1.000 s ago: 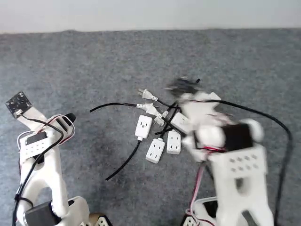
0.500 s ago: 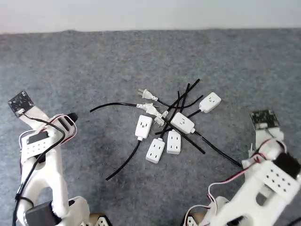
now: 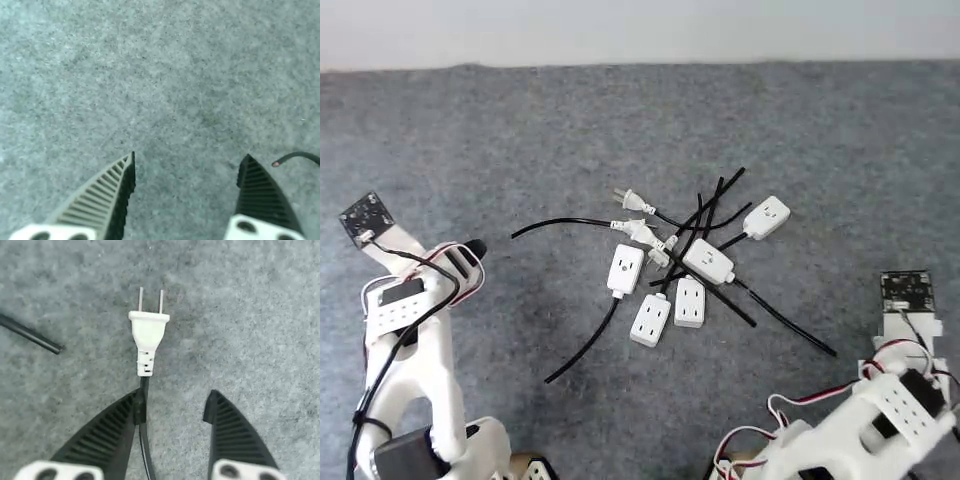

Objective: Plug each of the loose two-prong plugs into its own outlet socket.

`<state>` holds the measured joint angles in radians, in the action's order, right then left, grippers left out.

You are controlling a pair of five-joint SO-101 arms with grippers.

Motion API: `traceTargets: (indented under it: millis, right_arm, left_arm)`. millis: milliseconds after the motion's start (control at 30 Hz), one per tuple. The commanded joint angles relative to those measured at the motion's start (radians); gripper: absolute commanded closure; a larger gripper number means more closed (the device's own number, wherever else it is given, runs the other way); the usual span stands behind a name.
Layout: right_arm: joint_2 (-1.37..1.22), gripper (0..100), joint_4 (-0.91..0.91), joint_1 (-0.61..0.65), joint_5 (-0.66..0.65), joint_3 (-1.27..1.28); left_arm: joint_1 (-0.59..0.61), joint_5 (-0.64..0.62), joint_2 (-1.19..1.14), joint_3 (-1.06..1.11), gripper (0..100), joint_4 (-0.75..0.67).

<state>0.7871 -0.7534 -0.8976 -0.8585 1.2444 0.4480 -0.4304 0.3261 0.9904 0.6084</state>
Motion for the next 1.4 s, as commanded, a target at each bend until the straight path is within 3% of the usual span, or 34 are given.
traceTargets:
  millis: [0, 167, 333, 567, 1367]
  right_arm:
    - [0.03, 81.3, -0.005, -0.015, -0.009, -0.014]
    - [0.031, 88.0, -0.168, -0.082, -0.038, -0.078]
    - [0.031, 89.7, -0.348, -0.242, -0.315, -0.133]
    - [0.03, 89.7, -0.303, -0.461, -0.545, -0.127]
    - [0.03, 89.8, -0.114, -0.453, -0.594, 0.103]
  left_arm:
    - [-0.006, -0.003, -0.002, -0.022, 69, -0.025]
    - [-0.006, -0.002, -0.002, -0.022, 69, -0.025]
    - [-0.006, -0.002, -0.002, -0.022, 69, -0.026]
    - [-0.008, -0.002, -0.002, -0.022, 69, -0.026]
    - [-0.006, -0.002, -0.002, -0.022, 69, -0.026]
